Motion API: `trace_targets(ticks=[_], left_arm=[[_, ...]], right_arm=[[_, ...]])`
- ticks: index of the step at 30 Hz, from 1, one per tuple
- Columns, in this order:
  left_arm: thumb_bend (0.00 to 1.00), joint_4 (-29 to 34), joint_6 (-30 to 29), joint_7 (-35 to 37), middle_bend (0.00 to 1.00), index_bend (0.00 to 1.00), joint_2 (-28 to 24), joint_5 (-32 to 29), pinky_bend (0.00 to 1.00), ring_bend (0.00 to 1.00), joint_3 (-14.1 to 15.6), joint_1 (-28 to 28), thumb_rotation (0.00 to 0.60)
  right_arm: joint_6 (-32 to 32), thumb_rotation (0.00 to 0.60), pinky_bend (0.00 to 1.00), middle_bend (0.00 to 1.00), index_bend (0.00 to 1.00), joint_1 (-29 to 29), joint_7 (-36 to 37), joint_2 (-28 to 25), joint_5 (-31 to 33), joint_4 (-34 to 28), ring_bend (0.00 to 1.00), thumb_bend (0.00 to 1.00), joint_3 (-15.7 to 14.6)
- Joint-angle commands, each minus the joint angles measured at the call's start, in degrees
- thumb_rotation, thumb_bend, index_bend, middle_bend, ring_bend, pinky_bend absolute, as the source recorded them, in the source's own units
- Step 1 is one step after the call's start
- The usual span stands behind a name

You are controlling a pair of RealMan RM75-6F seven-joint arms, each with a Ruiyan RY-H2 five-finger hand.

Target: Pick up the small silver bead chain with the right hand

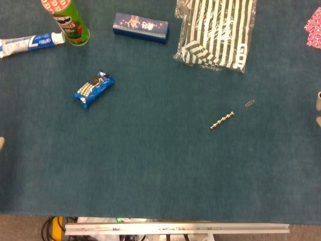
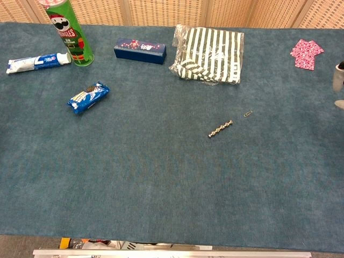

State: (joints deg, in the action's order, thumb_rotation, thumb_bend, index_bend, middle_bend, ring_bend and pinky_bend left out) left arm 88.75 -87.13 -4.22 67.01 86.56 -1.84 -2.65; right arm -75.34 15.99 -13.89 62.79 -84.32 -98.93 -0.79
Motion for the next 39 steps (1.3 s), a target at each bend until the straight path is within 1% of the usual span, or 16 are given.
trace_targets(ticks=[1, 6, 9, 10, 13, 18, 20, 23, 28, 31, 39], left_arm=[[0.19, 0.0, 0.0, 0.0, 0.06, 0.00, 0.0, 0.0, 0.01, 0.05, 0.1, 0.0, 0.600], [0.19, -0.2, -0.3, 0.2, 0.06, 0.00, 0.0, 0.2, 0.01, 0.05, 0.2, 0.2, 0.600], [0.19, -0.2, -0.5, 0.3, 0.06, 0.00, 0.0, 0.4, 0.01, 0.05, 0.3, 0.2, 0.600], [0.19, -0.2, -0.6, 0.4, 0.06, 0.00, 0.1, 0.6, 0.01, 0.05, 0.4, 0.3, 0.600], [0.19, -0.4, -0.9, 0.8, 0.06, 0.00, 0.3, 0.9, 0.01, 0.05, 0.7, 0.6, 0.600], [0.19, -0.8, -1.7, 1.6, 0.06, 0.00, 0.2, 0.8, 0.01, 0.05, 0.9, 1.3, 0.600], [0.19, -1.1, -2.0, 2.2, 0.06, 0.00, 0.3, 1.0, 0.01, 0.05, 1.1, 1.5, 0.600], [0.19, -1.6, -2.1, 2.7, 0.06, 0.00, 0.5, 1.1, 0.01, 0.05, 1.3, 1.8, 0.600], [0.19, -2.3, -2.4, 3.4, 0.06, 0.00, 0.7, 0.7, 0.01, 0.05, 1.4, 2.3, 0.600], [0.19, -2.5, -2.2, 3.7, 0.06, 0.00, 0.7, 0.5, 0.01, 0.05, 1.3, 2.3, 0.600], [0.19, -2.7, -1.9, 3.8, 0.06, 0.00, 0.7, 0.5, 0.01, 0.05, 1.1, 2.1, 0.600]], right_arm=[[-0.2, 0.600, 0.88, 0.66, 0.56, -0.3, 0.5, 0.2, -0.6, 0.0, 0.67, 0.21, 0.0], [0.9, 0.600, 0.88, 0.66, 0.56, 0.8, 1.6, 0.5, -3.5, -0.6, 0.67, 0.21, -0.1], [4.1, 0.600, 0.88, 0.66, 0.56, 3.2, 2.2, 1.4, -5.7, -0.7, 0.67, 0.21, 0.0], [6.2, 0.600, 0.88, 0.66, 0.56, 4.5, 1.9, 2.0, -6.1, -0.6, 0.67, 0.21, 0.0], [12.2, 0.600, 0.88, 0.69, 0.55, 8.0, 0.3, 4.2, -5.8, -0.1, 0.74, 0.21, 0.4], [19.4, 0.600, 0.99, 0.85, 0.52, 13.0, -2.8, 9.0, -4.0, 1.7, 0.90, 0.21, 2.2], [21.5, 0.600, 1.00, 0.89, 0.51, 14.7, -4.3, 11.4, -2.5, 2.9, 0.94, 0.21, 3.2], [24.6, 0.600, 1.00, 0.93, 0.51, 16.9, -6.2, 14.7, 0.2, 4.6, 0.99, 0.21, 4.4], [28.8, 0.600, 1.00, 0.95, 0.51, 20.2, -9.8, 19.7, 4.3, 7.9, 1.00, 0.21, 5.4], [30.2, 0.600, 1.00, 0.95, 0.51, 21.5, -11.1, 21.9, 5.9, 9.6, 1.00, 0.21, 5.4], [31.7, 0.600, 1.00, 0.95, 0.51, 23.5, -12.0, 25.2, 8.5, 12.5, 1.00, 0.21, 5.0]])
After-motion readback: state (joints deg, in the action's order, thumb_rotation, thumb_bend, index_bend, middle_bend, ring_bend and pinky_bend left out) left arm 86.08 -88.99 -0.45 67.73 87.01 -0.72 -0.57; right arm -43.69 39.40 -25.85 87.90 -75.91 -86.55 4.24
